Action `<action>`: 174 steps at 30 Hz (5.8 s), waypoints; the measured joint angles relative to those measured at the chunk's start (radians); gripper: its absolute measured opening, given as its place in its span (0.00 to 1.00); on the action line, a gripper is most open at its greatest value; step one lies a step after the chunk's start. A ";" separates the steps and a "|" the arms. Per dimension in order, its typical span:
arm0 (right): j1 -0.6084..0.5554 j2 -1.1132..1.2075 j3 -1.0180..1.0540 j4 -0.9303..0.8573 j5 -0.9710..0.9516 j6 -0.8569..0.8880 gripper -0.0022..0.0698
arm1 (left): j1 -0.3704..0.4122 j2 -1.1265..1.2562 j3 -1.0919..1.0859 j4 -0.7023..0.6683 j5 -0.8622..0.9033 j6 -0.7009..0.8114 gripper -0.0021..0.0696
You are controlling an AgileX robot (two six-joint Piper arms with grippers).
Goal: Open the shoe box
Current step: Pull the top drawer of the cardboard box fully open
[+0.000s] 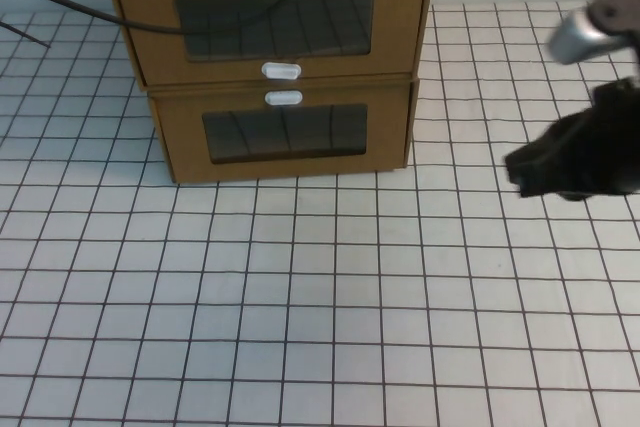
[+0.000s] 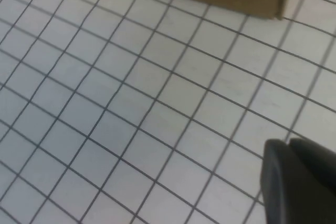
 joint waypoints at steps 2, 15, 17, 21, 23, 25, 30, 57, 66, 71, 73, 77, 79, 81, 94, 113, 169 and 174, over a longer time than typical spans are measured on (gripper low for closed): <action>0.118 0.084 -0.087 -0.120 0.000 0.074 0.01 | 0.000 0.000 0.000 0.000 0.000 -0.002 0.03; 0.561 0.453 -0.399 -0.890 -0.011 0.272 0.06 | 0.000 0.000 0.000 0.000 0.010 -0.010 0.03; 0.563 0.475 -0.399 -0.947 -0.047 0.272 0.13 | 0.000 0.000 0.000 0.000 0.011 -0.011 0.03; 0.563 0.506 -0.399 -1.045 -0.115 0.294 0.32 | 0.000 0.000 0.000 0.000 0.017 -0.011 0.03; 0.563 0.523 -0.401 -1.123 -0.162 0.341 0.39 | 0.000 0.000 0.000 0.000 0.017 -0.011 0.03; 0.563 0.539 -0.410 -1.213 -0.191 0.396 0.41 | 0.000 0.000 0.000 0.000 0.018 -0.011 0.03; 0.554 0.597 -0.452 -1.396 -0.250 0.491 0.39 | 0.000 0.000 0.000 0.000 0.018 -0.011 0.03; 0.451 0.793 -0.618 -1.511 -0.319 0.502 0.36 | 0.000 0.000 0.000 0.000 0.026 -0.011 0.03; 0.450 0.811 -0.633 -1.586 -0.329 0.502 0.26 | 0.000 0.000 0.000 0.000 0.026 -0.011 0.03; 0.450 0.821 -0.634 -1.594 -0.338 0.502 0.25 | 0.000 0.000 0.000 0.000 0.029 -0.011 0.03; 0.450 0.821 -0.635 -1.594 -0.340 0.502 0.25 | 0.000 0.000 0.000 0.000 0.029 -0.011 0.03; 0.450 0.821 -0.635 -1.595 -0.340 0.502 0.25 | 0.000 0.000 0.000 0.000 0.031 -0.011 0.03; 0.450 0.823 -0.635 -1.598 -0.340 0.502 0.25 | 0.000 0.000 0.000 0.000 0.035 -0.011 0.03; 0.450 0.823 -0.635 -1.601 -0.340 0.502 0.25 | 0.000 0.000 0.000 0.000 0.039 -0.011 0.03; 0.450 0.833 -0.635 -1.731 -0.340 0.628 0.13 | 0.000 0.000 -0.002 0.000 0.043 -0.011 0.03; 0.459 0.840 -0.618 -1.813 -0.333 0.685 0.05 | 0.000 0.000 -0.002 0.000 0.057 -0.013 0.03; 0.845 0.137 -0.097 -1.385 0.114 0.958 0.14 | -0.005 -0.235 -0.074 0.063 0.235 -0.049 0.03; 0.719 0.062 -0.097 -1.350 0.198 0.983 0.03 | -0.005 -0.334 0.025 0.063 0.229 -0.047 0.03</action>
